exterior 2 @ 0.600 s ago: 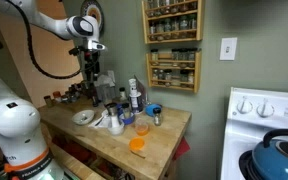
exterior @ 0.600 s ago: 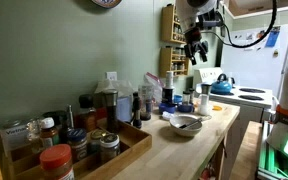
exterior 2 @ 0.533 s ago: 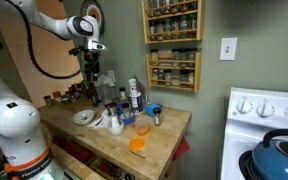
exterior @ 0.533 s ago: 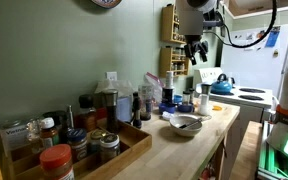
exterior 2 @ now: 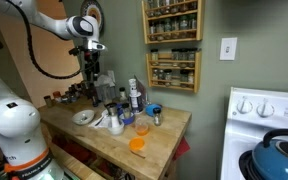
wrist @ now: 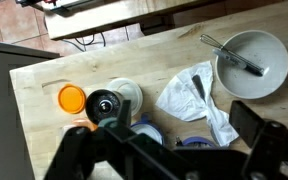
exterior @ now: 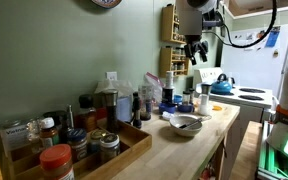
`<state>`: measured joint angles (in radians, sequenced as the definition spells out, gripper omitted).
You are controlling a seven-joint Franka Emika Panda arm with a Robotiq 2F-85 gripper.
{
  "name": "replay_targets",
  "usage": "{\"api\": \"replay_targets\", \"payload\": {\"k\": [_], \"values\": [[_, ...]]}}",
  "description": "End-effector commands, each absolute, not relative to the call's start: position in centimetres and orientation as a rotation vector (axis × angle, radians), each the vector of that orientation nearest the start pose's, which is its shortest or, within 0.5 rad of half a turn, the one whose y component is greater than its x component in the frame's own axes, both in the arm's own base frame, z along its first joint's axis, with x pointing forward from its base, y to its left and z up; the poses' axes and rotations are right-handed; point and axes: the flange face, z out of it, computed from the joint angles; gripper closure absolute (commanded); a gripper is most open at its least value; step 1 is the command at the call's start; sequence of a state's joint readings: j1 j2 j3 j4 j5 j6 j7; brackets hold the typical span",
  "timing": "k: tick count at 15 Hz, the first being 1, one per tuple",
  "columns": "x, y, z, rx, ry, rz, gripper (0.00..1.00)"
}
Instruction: Remove the marker from the grey bowl and put it on the blue cup on the left side of the other blue up
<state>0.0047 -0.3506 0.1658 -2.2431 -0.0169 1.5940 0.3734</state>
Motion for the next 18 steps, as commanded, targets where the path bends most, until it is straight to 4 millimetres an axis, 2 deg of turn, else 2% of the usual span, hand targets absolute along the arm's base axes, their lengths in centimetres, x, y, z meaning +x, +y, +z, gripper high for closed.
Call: {"api": "replay_targets", "payload": {"k": [1, 3, 6, 10, 12, 13, 14, 17, 18], "values": [[40.1, 8.4, 46.7, -3.325, 0.265, 0.462, 0.0], [39.0, 10.3, 44.5, -3.285, 0.123, 0.481, 0.0], [37.0, 13.8, 41.6, -3.207, -0.104, 0.38, 0.0], [36.1, 14.9, 36.3, -3.088, -0.415, 0.394, 0.0], [35.1, 16.1, 33.3, -3.049, -0.579, 0.503, 0.0], [35.9, 15.4, 35.8, -3.104, -0.465, 0.44, 0.0], [35.7, 15.5, 34.9, -3.099, -0.485, 0.47, 0.0], [36.1, 15.5, 35.4, -3.099, -0.478, 0.449, 0.0], [36.1, 16.3, 35.6, -3.027, -0.608, 0.351, 0.0]]}}
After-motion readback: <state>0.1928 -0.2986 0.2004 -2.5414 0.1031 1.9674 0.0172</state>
